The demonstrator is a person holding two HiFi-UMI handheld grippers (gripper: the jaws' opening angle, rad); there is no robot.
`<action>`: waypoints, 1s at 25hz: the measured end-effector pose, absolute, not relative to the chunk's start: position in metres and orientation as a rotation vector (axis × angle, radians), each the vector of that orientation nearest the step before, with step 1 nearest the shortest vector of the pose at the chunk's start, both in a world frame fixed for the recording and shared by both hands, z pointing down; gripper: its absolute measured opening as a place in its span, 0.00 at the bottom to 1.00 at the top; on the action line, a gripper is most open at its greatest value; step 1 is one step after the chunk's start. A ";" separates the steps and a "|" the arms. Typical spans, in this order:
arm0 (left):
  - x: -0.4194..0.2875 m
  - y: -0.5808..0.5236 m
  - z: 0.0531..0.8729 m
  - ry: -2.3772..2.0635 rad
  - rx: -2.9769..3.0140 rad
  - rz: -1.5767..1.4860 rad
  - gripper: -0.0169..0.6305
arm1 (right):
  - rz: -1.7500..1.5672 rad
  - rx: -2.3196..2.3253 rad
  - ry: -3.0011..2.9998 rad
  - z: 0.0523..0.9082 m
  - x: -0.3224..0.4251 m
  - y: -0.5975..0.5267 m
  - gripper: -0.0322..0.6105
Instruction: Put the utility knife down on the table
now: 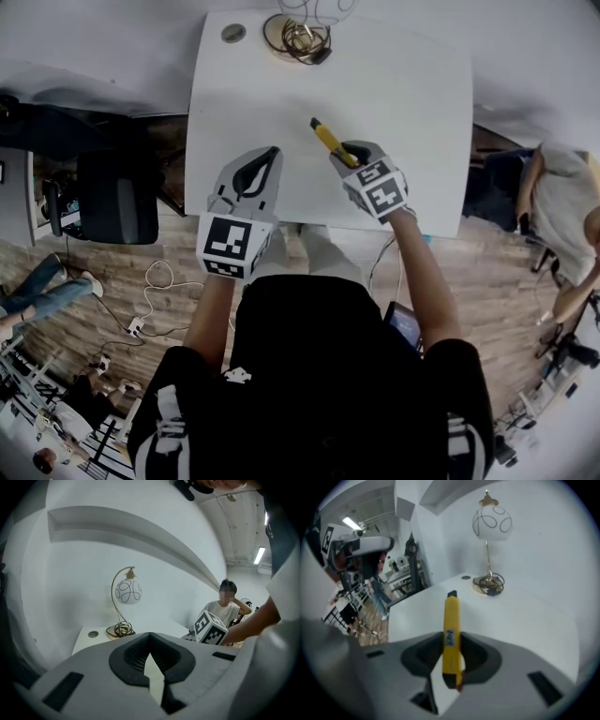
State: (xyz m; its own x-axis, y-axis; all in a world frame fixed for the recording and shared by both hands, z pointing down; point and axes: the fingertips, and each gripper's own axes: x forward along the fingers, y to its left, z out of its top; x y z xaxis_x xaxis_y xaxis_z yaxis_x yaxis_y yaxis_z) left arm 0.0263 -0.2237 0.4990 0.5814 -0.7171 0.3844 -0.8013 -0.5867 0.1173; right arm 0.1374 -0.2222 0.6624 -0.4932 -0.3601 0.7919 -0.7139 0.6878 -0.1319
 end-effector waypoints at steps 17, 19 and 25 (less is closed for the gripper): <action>0.021 -0.213 0.523 -1.243 2.498 0.491 0.06 | 0.338 0.574 -1.887 0.718 0.145 -0.222 0.26; 0.020 -0.213 0.525 -1.239 2.495 0.493 0.06 | 0.324 0.558 -1.860 0.723 0.147 -0.223 0.26; 0.019 -0.212 0.527 -1.237 2.494 0.499 0.06 | 0.285 0.529 -1.817 0.736 0.150 -0.221 0.26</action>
